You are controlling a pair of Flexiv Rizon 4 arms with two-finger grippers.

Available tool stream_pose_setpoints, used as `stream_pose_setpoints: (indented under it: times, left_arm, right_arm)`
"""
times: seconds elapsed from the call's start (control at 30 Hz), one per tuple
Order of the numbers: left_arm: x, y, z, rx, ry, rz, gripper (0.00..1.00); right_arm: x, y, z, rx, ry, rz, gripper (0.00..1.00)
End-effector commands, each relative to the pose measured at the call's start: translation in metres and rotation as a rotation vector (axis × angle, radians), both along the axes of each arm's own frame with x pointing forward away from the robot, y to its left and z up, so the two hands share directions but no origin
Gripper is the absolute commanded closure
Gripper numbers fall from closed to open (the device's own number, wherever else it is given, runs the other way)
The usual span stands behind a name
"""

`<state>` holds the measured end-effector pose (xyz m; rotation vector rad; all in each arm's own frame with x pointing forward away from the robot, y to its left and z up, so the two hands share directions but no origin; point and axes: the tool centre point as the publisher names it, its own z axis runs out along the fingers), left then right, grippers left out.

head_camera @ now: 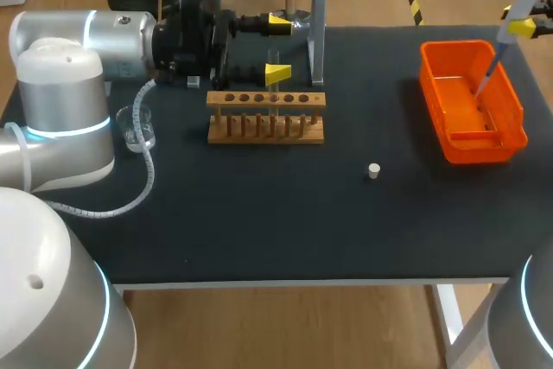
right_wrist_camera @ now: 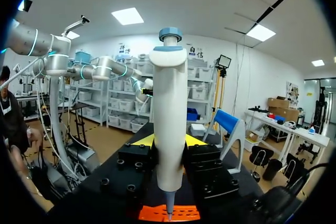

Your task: Invert the test tube, pick up the pipette, mount the tip to pipette, aspirate from beaker and dispense into the tube, eject the tip, return the pipette, and cap with the stopper.

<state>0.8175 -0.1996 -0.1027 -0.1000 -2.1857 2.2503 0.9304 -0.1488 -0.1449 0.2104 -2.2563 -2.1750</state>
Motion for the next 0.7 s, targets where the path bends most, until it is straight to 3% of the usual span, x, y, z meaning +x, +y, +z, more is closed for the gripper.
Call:
stream_pose_setpoints:
  times: [0.03,0.7]
  left_arm:
    - [0.0009,-0.0005,-0.0007,-0.001,-0.001,-0.001,0.0]
    - [0.0009,-0.0005,-0.0007,-0.001,-0.001,-0.001,0.0]
  right_arm:
    - [0.0004,-0.001,0.0015,-0.002,-0.001,-0.01,1.0]
    - [0.0008,-0.001,0.0029,-0.022,-0.001,-0.042,1.0]
